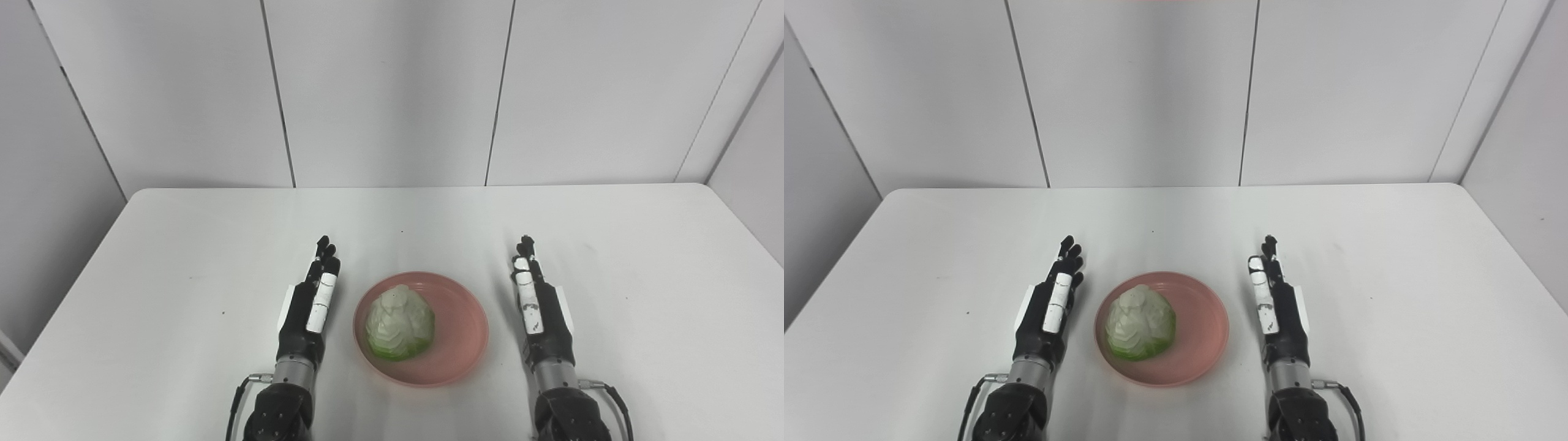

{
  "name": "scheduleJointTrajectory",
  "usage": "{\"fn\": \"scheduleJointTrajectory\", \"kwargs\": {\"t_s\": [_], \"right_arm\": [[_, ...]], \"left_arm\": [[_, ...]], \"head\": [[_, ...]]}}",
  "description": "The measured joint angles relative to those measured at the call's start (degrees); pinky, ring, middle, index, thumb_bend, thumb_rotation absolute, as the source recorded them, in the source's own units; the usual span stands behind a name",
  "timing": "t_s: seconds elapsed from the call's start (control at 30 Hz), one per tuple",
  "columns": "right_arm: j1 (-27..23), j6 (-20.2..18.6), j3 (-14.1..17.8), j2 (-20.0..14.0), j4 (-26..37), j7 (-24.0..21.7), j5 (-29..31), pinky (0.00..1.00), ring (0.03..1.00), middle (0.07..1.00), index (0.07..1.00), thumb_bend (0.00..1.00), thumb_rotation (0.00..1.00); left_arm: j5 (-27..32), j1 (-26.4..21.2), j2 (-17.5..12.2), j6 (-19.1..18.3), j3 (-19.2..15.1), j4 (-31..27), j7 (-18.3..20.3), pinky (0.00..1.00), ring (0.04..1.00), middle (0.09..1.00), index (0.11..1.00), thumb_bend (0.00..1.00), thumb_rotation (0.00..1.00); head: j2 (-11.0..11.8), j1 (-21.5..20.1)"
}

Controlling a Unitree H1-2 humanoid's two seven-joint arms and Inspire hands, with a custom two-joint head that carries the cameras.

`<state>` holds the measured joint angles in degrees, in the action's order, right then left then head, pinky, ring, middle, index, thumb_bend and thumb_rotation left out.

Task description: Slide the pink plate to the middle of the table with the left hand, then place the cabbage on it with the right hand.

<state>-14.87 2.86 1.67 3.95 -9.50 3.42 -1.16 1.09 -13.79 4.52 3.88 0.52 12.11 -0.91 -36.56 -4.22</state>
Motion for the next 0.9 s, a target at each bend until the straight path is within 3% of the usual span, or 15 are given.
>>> {"fn": "scheduleJointTrajectory", "kwargs": {"t_s": [0.43,0.9], "right_arm": [[0.0,-0.1,-0.3,-0.3,0.0,-0.3,0.8,1.0,0.995,0.984,0.986,0.81,0.94],[0.1,-1.1,-0.8,-0.8,0.1,-1.1,2.6,1.0,0.972,0.955,0.952,0.86,0.93]], "left_arm": [[-0.2,0.0,0.0,-0.2,0.3,0.0,-0.1,1.0,1.0,1.0,1.0,0.84,0.92],[0.1,0.1,0.3,-0.2,0.3,-0.1,-0.1,1.0,1.0,1.0,1.0,0.87,0.92]], "head": [[-0.1,0.5],[0.2,1.1]]}}
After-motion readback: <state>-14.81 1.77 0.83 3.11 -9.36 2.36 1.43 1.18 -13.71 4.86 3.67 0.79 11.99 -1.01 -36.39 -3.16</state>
